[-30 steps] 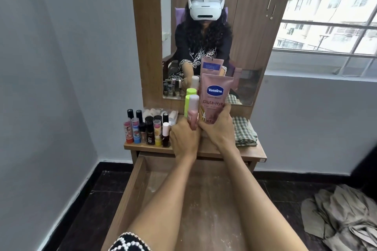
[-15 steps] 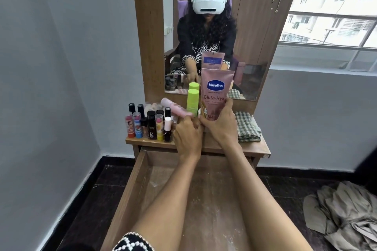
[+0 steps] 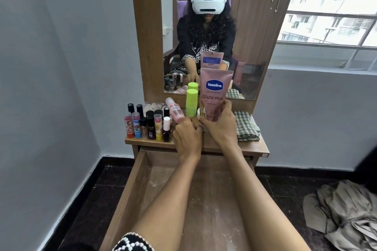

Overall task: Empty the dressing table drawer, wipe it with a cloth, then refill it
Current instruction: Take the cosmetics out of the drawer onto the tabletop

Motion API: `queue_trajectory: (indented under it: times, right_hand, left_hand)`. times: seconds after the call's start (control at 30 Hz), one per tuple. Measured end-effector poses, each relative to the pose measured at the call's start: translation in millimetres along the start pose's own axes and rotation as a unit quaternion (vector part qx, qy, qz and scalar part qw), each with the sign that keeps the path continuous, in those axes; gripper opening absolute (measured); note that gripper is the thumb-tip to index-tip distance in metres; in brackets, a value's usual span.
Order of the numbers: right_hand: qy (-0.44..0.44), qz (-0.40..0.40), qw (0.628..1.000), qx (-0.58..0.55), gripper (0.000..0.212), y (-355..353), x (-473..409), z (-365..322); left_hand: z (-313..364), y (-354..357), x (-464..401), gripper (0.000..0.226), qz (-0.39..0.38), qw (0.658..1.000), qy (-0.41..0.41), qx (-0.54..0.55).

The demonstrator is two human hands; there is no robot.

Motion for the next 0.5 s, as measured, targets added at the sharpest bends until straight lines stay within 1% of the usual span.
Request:
queue_trajectory:
  times: [0.07, 0.17, 0.23, 0.37, 0.5]
  right_hand:
    - [0.002, -0.001, 1.0, 0.0, 0.078, -2, 1, 1]
    - [0.007, -0.002, 1.0, 0.0, 0.093, -11, 2, 1]
    - [0.009, 0.005, 1.0, 0.005, 0.097, -21, 2, 0]
    - [0.019, 0.02, 0.999, 0.021, 0.087, -45, 4, -2]
    - [0.036, 0.029, 0.998, 0.041, 0.074, -67, 6, 5]
  left_hand:
    - [2, -1, 2, 0.024, -0.003, 1.0, 0.004, -0.002]
    - [5, -7, 7, 0.024, -0.001, 1.0, 0.009, 0.01]
    - [8, -12, 12, 0.021, 0.003, 1.0, 0.004, 0.019]
    - [16, -24, 24, 0.018, 0.024, 0.998, -0.007, 0.059]
    - [32, -29, 46, 0.019, 0.034, 0.996, 0.008, 0.085]
Point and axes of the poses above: each hand's wrist, its own x-axis away from the middle knuckle, its own y-axis out of the palm, z = x × y, the point moved 4 cm from there along -x, towards the middle knuckle, and after that the axes turned 8 degrees about z, right-handed, at the moved point
